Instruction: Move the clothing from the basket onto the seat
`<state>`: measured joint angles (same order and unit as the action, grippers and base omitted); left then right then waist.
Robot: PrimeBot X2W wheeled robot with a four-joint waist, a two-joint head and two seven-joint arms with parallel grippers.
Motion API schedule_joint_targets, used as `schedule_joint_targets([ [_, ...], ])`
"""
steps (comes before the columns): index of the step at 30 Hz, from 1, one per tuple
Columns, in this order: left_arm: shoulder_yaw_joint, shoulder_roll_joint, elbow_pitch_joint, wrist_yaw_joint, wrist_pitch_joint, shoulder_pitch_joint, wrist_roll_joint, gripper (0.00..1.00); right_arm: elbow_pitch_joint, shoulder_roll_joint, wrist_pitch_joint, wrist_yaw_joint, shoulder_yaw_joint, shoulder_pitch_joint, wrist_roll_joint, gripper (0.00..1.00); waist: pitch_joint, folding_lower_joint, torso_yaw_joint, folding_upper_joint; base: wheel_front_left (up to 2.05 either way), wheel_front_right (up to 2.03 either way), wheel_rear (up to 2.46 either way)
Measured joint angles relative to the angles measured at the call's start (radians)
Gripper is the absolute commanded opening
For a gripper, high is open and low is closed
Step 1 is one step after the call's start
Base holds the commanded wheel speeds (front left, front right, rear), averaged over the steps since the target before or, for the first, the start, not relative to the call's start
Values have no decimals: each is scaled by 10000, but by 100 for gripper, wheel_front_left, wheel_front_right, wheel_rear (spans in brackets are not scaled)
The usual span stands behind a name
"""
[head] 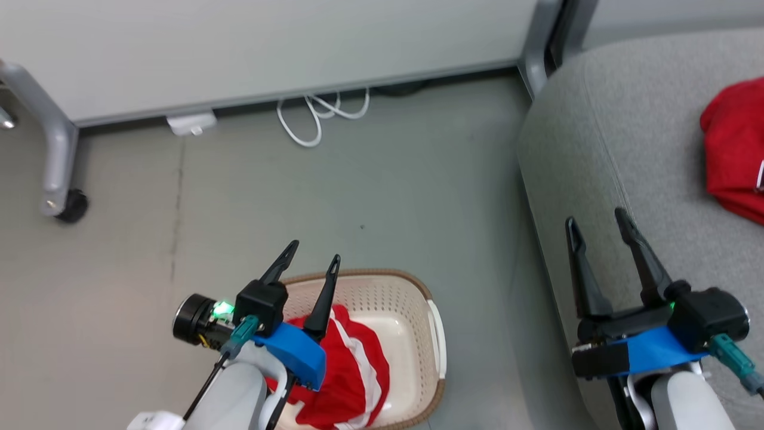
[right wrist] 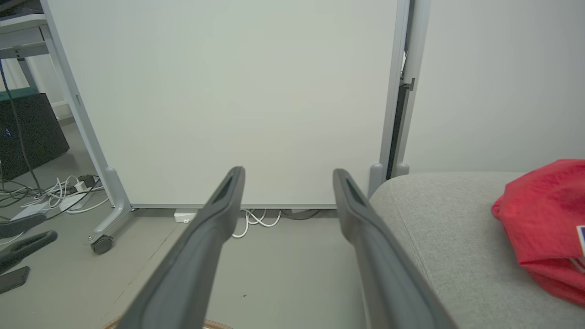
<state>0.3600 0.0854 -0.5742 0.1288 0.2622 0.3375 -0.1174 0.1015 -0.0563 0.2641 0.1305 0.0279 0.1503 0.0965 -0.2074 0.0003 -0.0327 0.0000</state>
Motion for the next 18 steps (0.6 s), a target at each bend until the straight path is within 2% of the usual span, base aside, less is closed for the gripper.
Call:
schedule_joint_targets([
  [8,1708,548,-1831,2,0,1558,-90,100,-198,-140,0,0,174,877,107,100,-1405,0,-518,0,0,0,0],
  [18,3891,913,-4449,4,-6,3315,-178,100,-453,-176,0,2,439,1835,211,100,-3122,0,-1110,0,0,0,0],
])
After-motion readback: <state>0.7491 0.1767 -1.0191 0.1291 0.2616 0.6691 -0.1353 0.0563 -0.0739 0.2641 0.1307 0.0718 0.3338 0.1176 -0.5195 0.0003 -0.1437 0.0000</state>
